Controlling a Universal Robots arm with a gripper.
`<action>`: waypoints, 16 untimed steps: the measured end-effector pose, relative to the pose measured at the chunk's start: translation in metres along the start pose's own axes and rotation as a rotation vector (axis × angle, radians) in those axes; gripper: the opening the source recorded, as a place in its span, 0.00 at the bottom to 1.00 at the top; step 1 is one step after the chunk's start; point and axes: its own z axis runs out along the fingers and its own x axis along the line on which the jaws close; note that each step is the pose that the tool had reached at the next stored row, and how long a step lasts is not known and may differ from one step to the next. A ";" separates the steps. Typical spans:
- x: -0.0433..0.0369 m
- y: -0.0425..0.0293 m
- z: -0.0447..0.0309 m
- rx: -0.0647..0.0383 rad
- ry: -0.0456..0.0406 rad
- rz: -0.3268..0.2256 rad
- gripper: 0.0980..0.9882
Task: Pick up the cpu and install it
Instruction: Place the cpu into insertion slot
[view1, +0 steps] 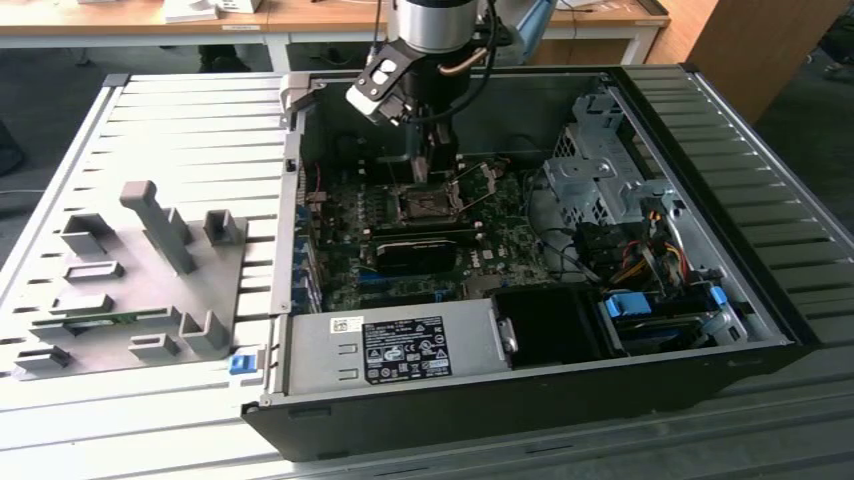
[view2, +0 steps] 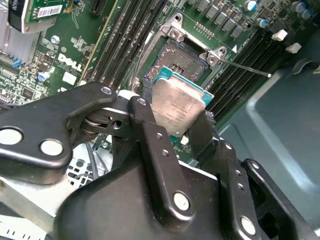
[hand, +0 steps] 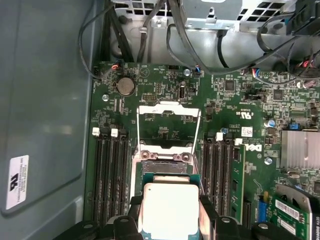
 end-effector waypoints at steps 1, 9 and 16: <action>0.0001 -0.0002 0.0017 0.000 0.0000 0.000 0.48; 0.0001 -0.0018 0.0155 0.000 -0.0001 0.000 0.48; 0.0000 -0.0039 0.0257 0.000 0.0000 0.001 0.48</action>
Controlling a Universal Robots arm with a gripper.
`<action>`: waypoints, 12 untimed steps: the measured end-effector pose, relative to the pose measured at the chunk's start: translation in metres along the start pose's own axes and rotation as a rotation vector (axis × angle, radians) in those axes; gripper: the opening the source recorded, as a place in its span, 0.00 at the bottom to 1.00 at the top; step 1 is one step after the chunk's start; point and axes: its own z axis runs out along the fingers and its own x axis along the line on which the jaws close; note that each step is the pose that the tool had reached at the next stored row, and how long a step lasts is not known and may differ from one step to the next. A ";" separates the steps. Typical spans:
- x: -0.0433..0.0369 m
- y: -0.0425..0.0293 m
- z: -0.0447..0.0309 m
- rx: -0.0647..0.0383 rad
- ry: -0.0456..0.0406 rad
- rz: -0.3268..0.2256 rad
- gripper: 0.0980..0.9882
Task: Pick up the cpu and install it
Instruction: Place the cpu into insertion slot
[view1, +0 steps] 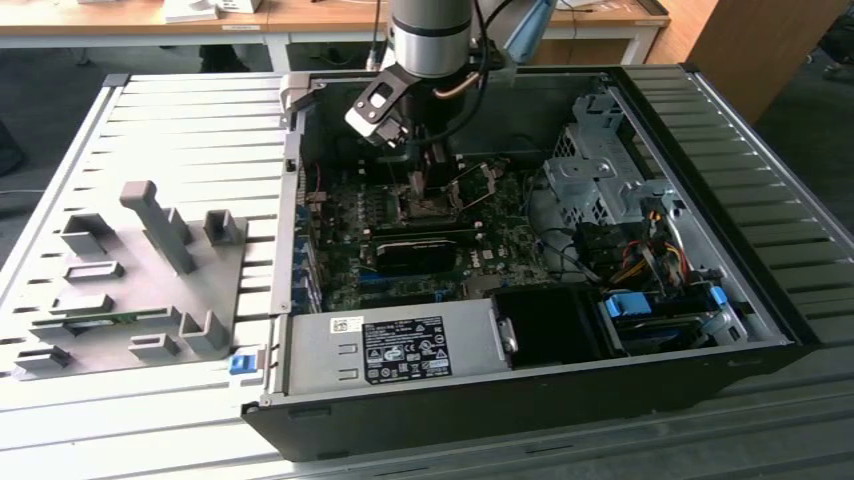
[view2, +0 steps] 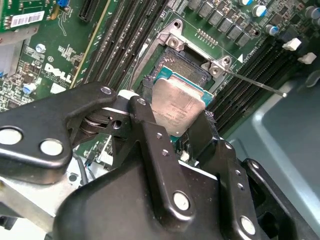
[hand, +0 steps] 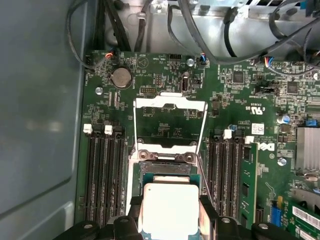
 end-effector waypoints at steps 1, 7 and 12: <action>0.0000 -0.0001 0.0017 0.000 -0.0001 0.000 0.48; -0.0001 -0.0003 0.0084 0.001 0.0000 0.000 0.48; -0.0002 -0.0005 0.0142 0.001 0.0000 0.000 0.48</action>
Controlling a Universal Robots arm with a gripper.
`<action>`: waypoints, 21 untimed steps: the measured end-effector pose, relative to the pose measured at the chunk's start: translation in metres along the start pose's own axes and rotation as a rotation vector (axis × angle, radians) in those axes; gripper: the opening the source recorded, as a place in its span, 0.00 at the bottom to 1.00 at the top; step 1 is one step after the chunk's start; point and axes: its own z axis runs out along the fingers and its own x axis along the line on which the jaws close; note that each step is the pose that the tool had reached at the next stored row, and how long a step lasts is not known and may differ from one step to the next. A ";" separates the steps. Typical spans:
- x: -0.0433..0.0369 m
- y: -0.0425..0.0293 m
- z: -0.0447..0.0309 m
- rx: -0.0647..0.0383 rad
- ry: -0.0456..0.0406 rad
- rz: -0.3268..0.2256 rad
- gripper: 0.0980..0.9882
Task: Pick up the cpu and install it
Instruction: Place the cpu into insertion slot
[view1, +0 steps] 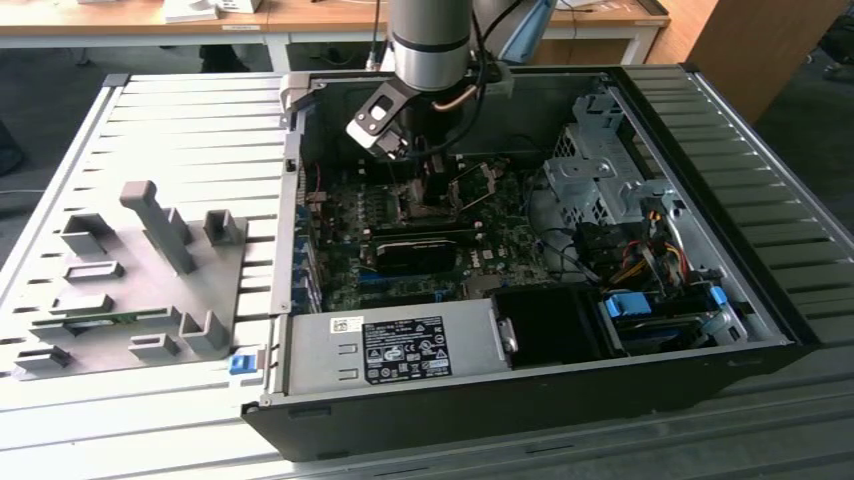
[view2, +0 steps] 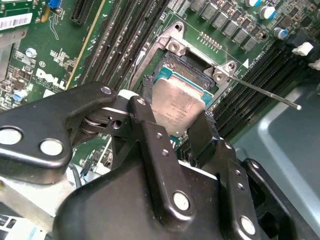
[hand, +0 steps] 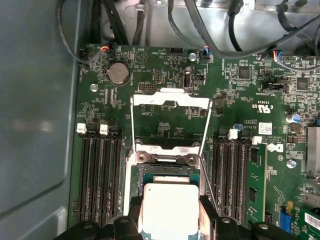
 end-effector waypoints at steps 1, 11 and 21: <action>0.0000 0.0000 0.0009 0.000 0.0000 0.000 0.48; 0.0004 -0.0002 0.0092 0.000 0.0002 0.002 0.48; 0.0012 -0.0006 0.0152 0.000 0.0010 0.014 0.48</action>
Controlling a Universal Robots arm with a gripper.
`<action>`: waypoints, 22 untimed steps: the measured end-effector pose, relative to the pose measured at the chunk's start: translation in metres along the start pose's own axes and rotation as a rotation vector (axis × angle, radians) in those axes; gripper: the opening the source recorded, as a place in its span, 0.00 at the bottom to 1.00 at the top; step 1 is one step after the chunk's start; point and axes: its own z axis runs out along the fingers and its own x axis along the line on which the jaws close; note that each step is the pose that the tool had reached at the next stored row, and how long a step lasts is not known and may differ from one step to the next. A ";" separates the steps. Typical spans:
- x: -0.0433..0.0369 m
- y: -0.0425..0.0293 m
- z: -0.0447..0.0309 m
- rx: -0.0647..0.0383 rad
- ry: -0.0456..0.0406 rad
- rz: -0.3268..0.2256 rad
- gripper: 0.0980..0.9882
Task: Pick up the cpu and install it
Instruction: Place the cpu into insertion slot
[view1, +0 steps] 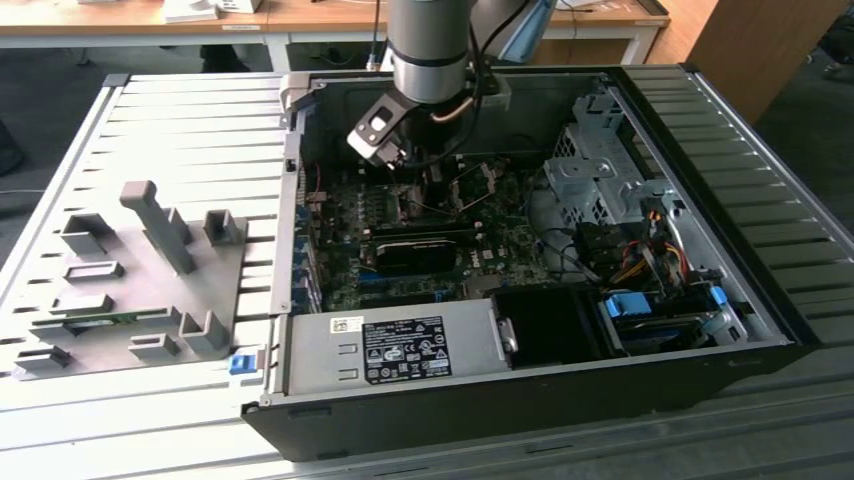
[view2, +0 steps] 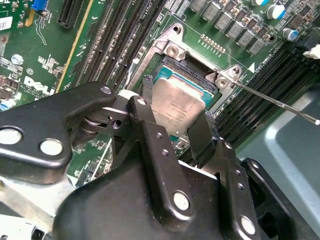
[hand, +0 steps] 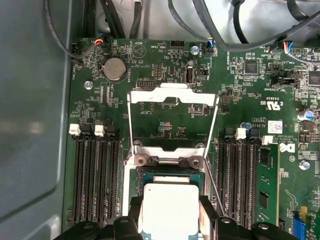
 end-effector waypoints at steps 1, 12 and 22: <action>0.0000 0.0000 0.0008 0.000 0.0001 0.000 0.48; -0.0001 -0.0007 0.0044 0.000 -0.0004 0.002 0.48; 0.0012 -0.0007 0.0065 0.000 -0.0002 0.005 0.48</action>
